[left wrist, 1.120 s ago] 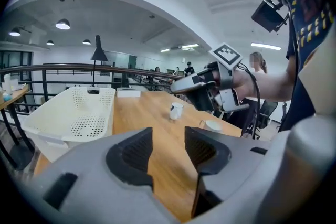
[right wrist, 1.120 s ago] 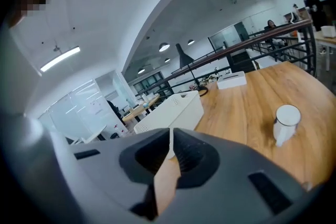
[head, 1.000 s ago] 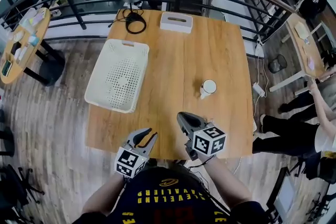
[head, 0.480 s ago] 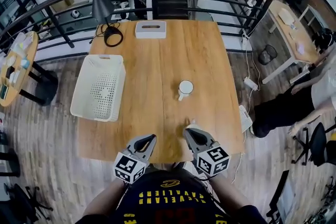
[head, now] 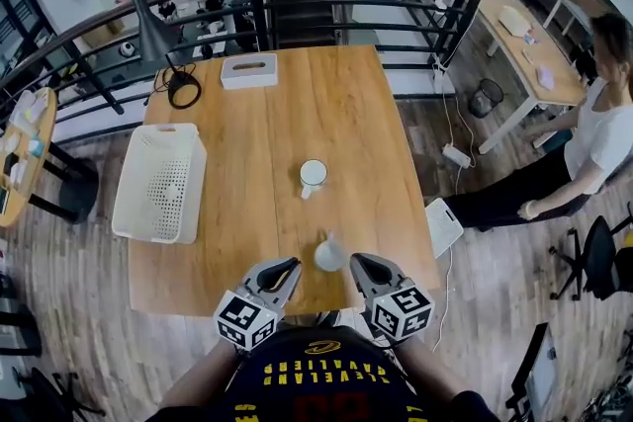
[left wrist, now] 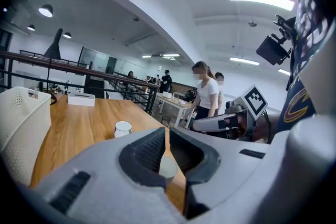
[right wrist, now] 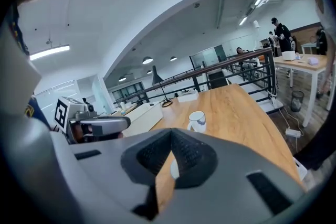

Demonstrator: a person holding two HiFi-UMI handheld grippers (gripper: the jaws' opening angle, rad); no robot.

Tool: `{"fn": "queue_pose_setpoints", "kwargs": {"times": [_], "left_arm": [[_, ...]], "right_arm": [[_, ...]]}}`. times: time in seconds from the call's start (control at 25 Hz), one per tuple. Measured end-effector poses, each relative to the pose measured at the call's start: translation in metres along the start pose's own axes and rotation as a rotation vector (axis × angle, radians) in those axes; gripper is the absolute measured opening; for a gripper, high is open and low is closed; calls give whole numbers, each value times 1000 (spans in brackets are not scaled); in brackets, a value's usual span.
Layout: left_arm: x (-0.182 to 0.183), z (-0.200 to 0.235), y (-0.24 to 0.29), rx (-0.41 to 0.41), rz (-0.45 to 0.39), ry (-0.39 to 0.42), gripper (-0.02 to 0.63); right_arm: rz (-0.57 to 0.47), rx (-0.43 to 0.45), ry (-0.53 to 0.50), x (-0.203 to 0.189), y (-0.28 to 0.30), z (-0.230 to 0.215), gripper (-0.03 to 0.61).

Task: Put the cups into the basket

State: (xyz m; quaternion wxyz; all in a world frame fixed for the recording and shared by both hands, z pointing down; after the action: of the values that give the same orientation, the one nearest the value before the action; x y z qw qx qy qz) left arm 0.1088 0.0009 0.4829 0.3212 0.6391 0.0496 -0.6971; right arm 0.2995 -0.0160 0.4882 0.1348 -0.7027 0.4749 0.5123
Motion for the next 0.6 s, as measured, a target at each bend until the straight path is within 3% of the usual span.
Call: {"fn": "queue_pose_setpoints", "kwargs": {"times": [0.6], "left_arm": [[26, -52, 32, -88, -32, 45, 12]], "right_arm": [[-66, -90, 24, 0, -56, -29, 12]]}}
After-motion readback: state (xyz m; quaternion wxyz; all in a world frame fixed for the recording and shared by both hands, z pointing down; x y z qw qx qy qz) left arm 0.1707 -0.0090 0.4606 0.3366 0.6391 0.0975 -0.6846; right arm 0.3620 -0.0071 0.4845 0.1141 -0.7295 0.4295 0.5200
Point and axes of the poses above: the fingertips, and each gripper's own axes: y forward along the fingers, z to its left, x out of its top, the point moved 6 cm from there along -y, backward along the fingers, and after that the axes turned 13 degrees about x, right-handed, at the moved point
